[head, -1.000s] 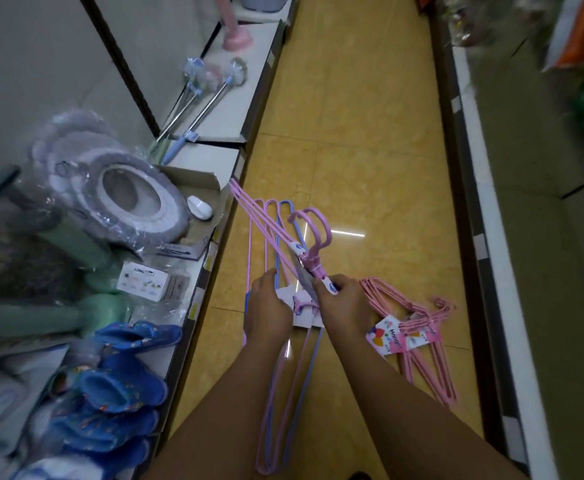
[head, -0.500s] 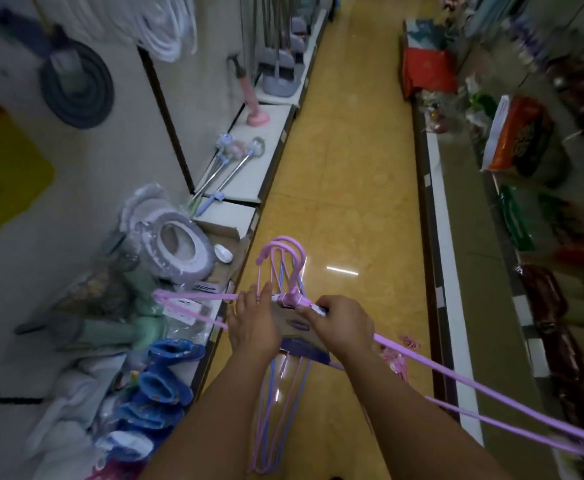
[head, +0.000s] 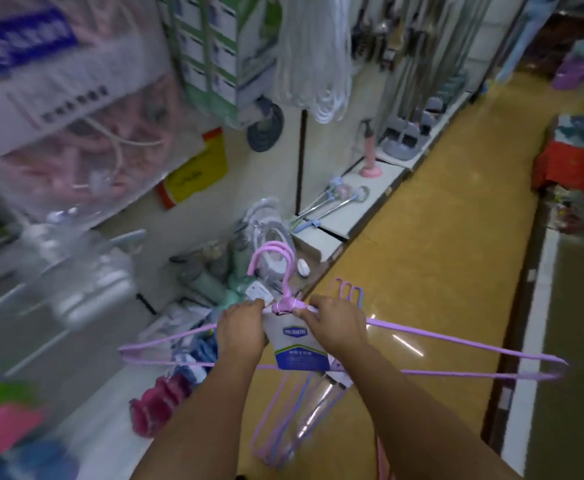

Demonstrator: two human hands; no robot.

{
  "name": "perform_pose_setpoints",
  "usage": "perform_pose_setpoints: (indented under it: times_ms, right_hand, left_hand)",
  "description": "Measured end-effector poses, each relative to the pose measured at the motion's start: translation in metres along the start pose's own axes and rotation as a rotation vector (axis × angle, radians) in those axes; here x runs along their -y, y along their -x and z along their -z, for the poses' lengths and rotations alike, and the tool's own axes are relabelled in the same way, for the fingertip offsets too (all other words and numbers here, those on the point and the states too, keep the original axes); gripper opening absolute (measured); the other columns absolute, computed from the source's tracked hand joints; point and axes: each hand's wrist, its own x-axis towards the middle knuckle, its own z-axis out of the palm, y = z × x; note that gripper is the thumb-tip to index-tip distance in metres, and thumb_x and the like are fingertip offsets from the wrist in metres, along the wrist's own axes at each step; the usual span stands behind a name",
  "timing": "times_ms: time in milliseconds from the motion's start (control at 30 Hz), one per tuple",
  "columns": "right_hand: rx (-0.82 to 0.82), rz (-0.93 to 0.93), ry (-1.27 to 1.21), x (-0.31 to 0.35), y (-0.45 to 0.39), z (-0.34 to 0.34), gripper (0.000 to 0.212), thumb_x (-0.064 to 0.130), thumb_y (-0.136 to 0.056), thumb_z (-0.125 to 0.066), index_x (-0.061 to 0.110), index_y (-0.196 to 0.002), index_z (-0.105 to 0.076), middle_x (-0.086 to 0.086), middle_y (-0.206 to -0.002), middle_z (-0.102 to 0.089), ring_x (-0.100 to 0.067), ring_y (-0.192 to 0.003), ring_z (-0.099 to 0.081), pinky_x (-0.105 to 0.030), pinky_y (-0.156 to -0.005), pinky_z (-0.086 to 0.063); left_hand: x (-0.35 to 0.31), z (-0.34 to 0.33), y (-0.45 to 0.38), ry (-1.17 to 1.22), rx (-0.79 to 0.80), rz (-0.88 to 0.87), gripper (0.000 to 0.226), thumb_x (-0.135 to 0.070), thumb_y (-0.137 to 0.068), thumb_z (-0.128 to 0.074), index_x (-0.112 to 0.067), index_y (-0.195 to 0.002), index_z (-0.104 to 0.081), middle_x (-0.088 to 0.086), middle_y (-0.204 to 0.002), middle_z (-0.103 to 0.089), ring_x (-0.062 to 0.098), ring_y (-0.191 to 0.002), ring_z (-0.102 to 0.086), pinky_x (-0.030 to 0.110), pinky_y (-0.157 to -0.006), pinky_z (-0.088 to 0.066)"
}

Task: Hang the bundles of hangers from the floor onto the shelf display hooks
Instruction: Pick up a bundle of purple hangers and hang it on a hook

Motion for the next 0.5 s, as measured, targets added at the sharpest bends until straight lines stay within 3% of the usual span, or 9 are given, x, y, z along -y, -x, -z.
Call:
perform_pose_setpoints:
  times_ms: [100,200,367,500]
  right_hand:
    - [-0.028,0.126,0.006,0.022,0.019,-0.003,0.045,0.054,-0.096,-0.038,0.015,-0.101,-0.059,-0.011,-0.102,-0.067,-0.032,-0.101,-0.059,-0.035,-0.068,-0.032]
    - [-0.026,0.223,0.001,0.049,0.041,-0.009,0.044,0.053,-0.096,-0.038,0.015,-0.104,-0.059,-0.010,-0.104,-0.066,-0.031,-0.107,-0.054,-0.037,-0.080,-0.036]
    - [0.092,0.361,0.038,0.097,0.080,-0.023,0.045,0.053,-0.097,-0.035,0.017,-0.114,-0.056,-0.009,-0.113,-0.063,-0.029,-0.114,-0.050,-0.036,-0.085,-0.037]
    - [0.155,0.450,0.034,0.140,0.105,-0.039,0.044,0.053,-0.097,-0.035,0.017,-0.112,-0.056,-0.008,-0.113,-0.062,-0.028,-0.113,-0.050,-0.037,-0.086,-0.038]
  left_hand:
    - [0.017,0.009,0.039,0.063,-0.034,0.128,0.040,-0.012,-0.087,-0.048,-0.021,-0.126,-0.050,0.006,-0.124,-0.055,0.027,-0.119,-0.048,0.034,-0.094,-0.040]
    - [0.040,0.012,0.081,0.078,-0.073,0.238,0.042,-0.009,-0.089,-0.043,-0.022,-0.129,-0.048,0.005,-0.128,-0.053,0.027,-0.121,-0.045,0.036,-0.096,-0.040]
    - [0.082,0.012,0.154,0.112,-0.070,0.402,0.043,-0.011,-0.087,-0.051,-0.023,-0.128,-0.047,0.004,-0.127,-0.052,0.026,-0.119,-0.045,0.037,-0.093,-0.043]
    - [0.117,0.013,0.200,0.138,-0.088,0.519,0.039,-0.011,-0.091,-0.045,-0.023,-0.129,-0.047,0.004,-0.127,-0.052,0.025,-0.120,-0.042,0.035,-0.093,-0.041]
